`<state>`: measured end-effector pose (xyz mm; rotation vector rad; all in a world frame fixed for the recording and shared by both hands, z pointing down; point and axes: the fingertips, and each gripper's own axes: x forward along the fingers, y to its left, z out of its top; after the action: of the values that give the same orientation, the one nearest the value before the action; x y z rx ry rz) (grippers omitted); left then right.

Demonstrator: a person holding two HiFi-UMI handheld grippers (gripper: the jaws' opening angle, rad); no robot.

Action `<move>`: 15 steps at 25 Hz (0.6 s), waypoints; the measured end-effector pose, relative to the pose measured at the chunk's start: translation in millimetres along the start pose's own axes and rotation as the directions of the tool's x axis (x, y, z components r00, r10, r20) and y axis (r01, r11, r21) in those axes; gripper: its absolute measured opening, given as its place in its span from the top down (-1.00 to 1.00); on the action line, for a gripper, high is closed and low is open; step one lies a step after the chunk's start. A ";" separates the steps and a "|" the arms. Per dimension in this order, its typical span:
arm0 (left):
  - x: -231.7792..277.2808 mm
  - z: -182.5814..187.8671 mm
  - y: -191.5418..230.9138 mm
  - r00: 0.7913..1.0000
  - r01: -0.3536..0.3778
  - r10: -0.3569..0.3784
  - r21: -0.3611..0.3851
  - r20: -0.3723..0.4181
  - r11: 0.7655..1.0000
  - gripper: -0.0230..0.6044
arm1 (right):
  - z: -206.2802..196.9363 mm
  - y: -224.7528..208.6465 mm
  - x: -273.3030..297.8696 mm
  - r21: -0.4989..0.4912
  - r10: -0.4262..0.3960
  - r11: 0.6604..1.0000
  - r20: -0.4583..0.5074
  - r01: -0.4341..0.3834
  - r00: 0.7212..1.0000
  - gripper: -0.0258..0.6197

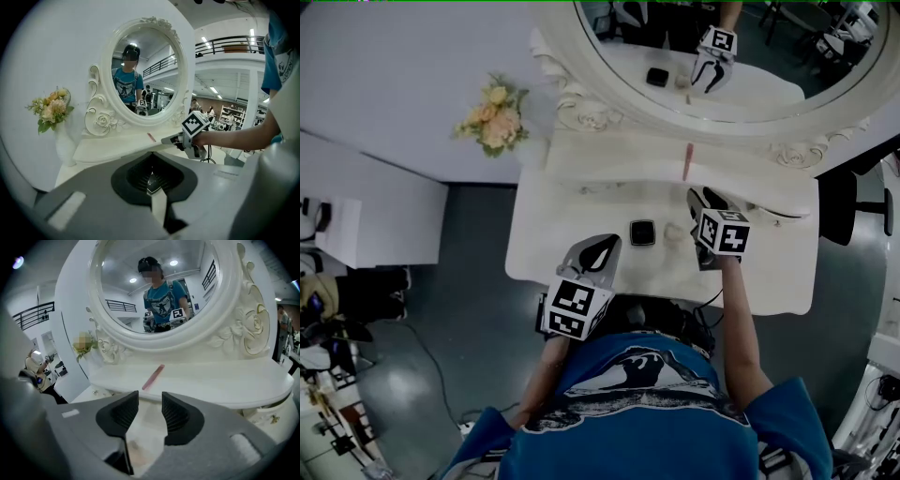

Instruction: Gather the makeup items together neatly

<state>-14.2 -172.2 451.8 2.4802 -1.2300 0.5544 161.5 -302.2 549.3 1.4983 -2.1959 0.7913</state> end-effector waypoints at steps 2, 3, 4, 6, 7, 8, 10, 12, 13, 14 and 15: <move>-1.5 -1.1 4.9 1.000 0.009 -0.009 0.004 0.000 1.000 0.87 | 11.5 2.3 10.8 -0.003 -0.013 1.000 0.006 0.013 1.000 0.44; -2.1 -1.6 7.6 1.000 0.013 -0.013 0.005 -0.001 1.000 0.87 | 16.6 3.4 16.3 -0.006 -0.018 1.000 0.007 0.018 1.000 0.44; -2.7 -2.0 10.3 1.000 0.016 -0.016 0.006 -0.001 1.000 0.87 | 21.3 4.1 21.4 -0.008 -0.025 1.000 0.006 0.025 1.000 0.44; -4.1 -2.5 15.7 1.000 0.024 -0.024 0.005 -0.001 1.000 0.87 | 29.9 5.0 30.8 -0.011 -0.039 0.999 0.001 0.039 0.999 0.44; -5.0 -2.9 18.4 1.000 0.028 -0.028 0.004 -0.001 1.000 0.87 | 33.7 5.1 35.2 -0.013 -0.047 0.999 -0.002 0.046 0.999 0.44; -5.9 -3.5 21.0 1.000 0.030 -0.030 0.004 -0.001 1.000 0.87 | 36.9 4.7 39.3 -0.017 -0.055 0.998 -0.006 0.055 0.998 0.44; -8.2 -5.3 26.2 0.999 0.032 -0.032 0.003 -0.006 0.999 0.87 | 40.8 1.8 46.3 -0.020 -0.080 0.997 -0.019 0.080 0.997 0.44; -10.9 -6.2 31.5 0.999 0.031 -0.031 0.000 -0.008 1.000 0.87 | 40.7 -1.8 51.1 -0.004 -0.104 0.995 -0.035 0.104 0.994 0.44; -12.2 -5.9 34.3 1.000 0.029 -0.029 -0.002 -0.007 1.000 0.87 | 39.4 -3.6 53.1 0.011 -0.111 0.994 -0.041 0.112 0.993 0.45; -13.2 -6.0 37.3 1.000 0.028 -0.028 -0.003 -0.006 1.000 0.87 | 37.7 -5.6 54.6 0.026 -0.120 0.992 -0.044 0.122 0.992 0.47; -13.9 -7.5 40.2 1.000 0.028 -0.028 -0.004 -0.007 1.000 0.87 | 35.9 -8.2 55.4 0.040 -0.135 0.990 -0.043 0.137 0.990 0.49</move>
<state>-55.8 -182.7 456.1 2.4859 -1.1911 0.5533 149.2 -367.2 555.7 1.6189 -2.0349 0.8204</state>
